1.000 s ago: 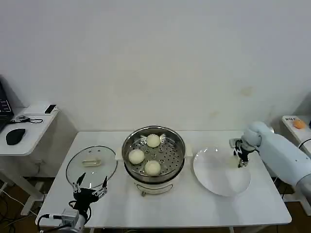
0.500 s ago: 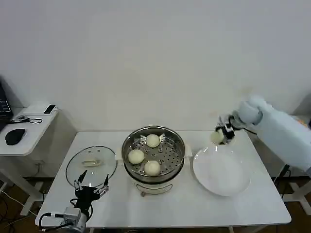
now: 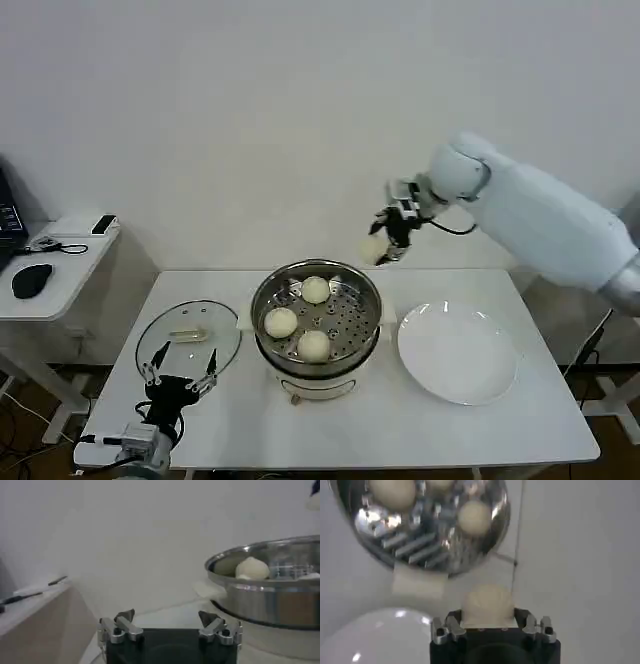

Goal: Take steamed baozi put them in steamer then cover it.

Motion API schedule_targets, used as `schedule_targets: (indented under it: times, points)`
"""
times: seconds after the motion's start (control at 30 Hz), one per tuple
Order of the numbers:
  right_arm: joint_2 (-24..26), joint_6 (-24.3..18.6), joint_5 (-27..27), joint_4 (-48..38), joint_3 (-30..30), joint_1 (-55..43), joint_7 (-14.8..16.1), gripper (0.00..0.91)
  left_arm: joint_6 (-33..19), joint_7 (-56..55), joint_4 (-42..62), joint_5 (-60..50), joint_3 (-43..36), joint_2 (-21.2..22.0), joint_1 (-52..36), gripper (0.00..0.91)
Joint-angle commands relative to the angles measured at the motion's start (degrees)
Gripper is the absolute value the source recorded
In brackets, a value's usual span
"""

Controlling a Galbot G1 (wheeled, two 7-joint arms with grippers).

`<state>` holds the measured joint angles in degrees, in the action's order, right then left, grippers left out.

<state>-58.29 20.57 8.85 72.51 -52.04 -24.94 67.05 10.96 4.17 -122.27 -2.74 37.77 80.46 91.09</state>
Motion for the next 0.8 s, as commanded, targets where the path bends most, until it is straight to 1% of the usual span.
schedule_targets:
  times: [0.03, 0.2, 0.37, 0.53, 0.63, 0.8]
  points:
    - [-7.5, 3.9, 7.5, -0.5, -9.4, -3.1, -0.5, 0.715, 0.8, 0.2, -1.3, -0.2, 0.4, 0.2, -0.2, 0.907]
    - [-8.5, 5.6, 6.8, -1.1, -11.6, -1.4, 0.0, 0.715, 0.8, 0.2, -2.3, -0.1, 0.5, 0.6, -0.4, 0.907]
    - [-8.5, 7.0, 7.1, 0.4, -13.9, -0.4, -0.4, 0.715, 0.9, 0.3, -2.7, 0.5, 1.0, 0.9, -1.0, 0.907]
    - [-8.3, 7.4, 6.3, 0.5, -15.2, 0.4, -0.5, 0.715, 0.8, 0.3, -3.0, 0.9, 1.1, 0.9, -1.2, 0.907]
    - [-8.2, 7.1, 4.2, -0.5, -14.7, 1.0, -0.2, 0.715, 0.8, 0.2, -3.3, 1.0, 1.1, 0.9, -1.1, 0.907]
    - [-8.4, 6.7, 2.7, -2.3, -14.4, 1.6, -0.2, 0.715, 0.7, 0.0, -3.3, 1.1, 1.1, 0.8, -1.0, 0.907]
